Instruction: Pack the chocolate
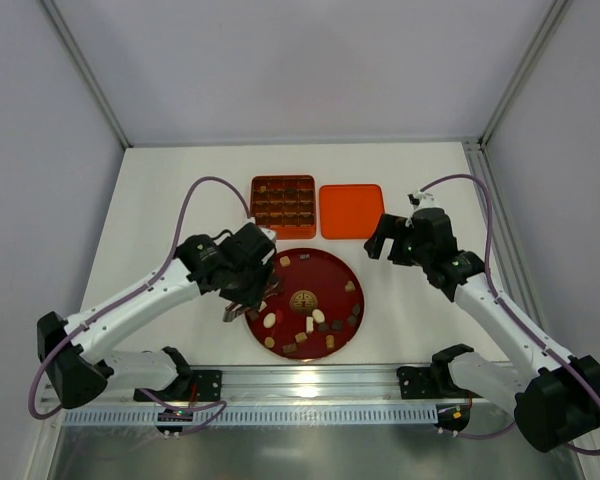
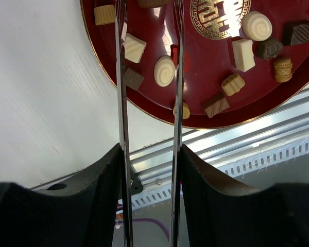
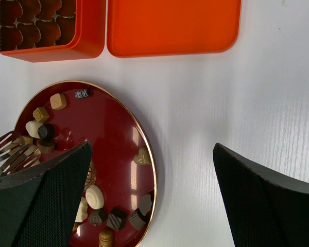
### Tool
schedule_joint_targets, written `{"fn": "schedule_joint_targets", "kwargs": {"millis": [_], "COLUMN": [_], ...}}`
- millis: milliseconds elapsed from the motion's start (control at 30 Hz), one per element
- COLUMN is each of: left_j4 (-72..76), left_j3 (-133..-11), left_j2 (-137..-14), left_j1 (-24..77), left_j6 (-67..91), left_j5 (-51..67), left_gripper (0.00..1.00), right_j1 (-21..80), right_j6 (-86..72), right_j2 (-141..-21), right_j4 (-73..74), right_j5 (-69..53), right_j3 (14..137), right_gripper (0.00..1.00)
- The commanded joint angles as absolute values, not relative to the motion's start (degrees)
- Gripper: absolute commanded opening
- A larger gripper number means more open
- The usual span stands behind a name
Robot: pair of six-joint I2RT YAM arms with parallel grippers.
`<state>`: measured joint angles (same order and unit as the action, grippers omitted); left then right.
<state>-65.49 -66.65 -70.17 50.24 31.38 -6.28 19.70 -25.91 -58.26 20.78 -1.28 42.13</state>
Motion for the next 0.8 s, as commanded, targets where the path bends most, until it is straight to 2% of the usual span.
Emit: {"fn": "schedule_joint_targets", "kwargs": {"millis": [0,767], "left_j4": [-62.8,-60.2], "left_j3": [-66.0,-65.8], "left_j2": [-70.9,-75.6], "left_j1": [50.5,50.5], "left_j6": [32.3,31.6], "left_j5": [-6.8,-6.6], "left_gripper": [0.46,0.45], "right_j1": [19.6,19.6], "right_j6": [-26.4,-26.4], "right_j2": [-58.5,-58.3], "right_j4": [18.5,17.8], "right_j5": [-1.6,-1.7], "right_j3": [41.7,40.7], "right_gripper": [1.00,1.00]}}
